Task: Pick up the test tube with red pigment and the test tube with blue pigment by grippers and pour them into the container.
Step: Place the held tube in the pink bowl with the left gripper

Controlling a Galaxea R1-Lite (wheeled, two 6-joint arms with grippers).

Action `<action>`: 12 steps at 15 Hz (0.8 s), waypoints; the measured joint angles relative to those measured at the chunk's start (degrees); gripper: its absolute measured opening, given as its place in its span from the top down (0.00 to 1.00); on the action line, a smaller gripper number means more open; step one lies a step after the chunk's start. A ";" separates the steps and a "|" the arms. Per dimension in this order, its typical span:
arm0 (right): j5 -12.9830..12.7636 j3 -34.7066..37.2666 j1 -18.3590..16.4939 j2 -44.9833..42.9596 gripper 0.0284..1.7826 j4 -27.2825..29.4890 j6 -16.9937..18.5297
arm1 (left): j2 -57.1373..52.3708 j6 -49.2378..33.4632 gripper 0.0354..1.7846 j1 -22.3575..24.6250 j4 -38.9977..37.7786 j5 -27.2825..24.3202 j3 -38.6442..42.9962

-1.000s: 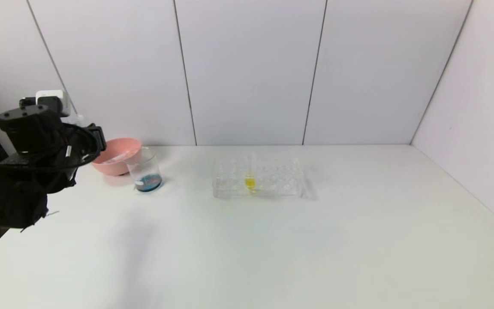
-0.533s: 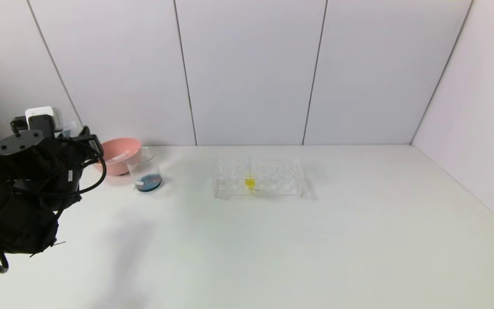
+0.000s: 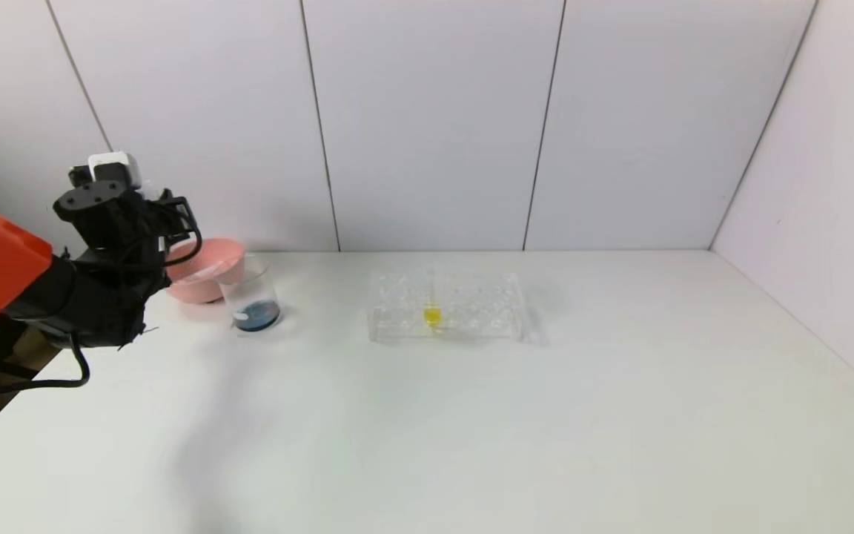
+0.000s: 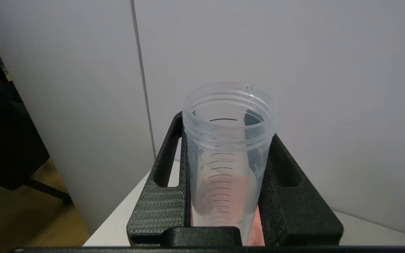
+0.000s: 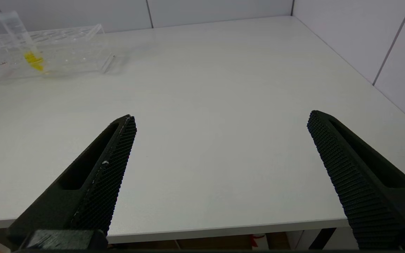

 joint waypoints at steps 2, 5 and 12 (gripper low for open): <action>0.00 0.00 0.00 0.00 0.00 0.02 0.00 | 3.25 -0.28 0.71 0.33 6.27 -0.13 -6.99; 0.00 0.00 0.00 0.00 0.00 0.00 0.00 | 6.64 -1.37 0.71 0.51 12.74 -0.18 -12.96; 0.02 0.00 0.00 0.00 0.00 0.00 0.00 | 8.31 -1.48 0.54 0.40 12.19 0.12 -13.96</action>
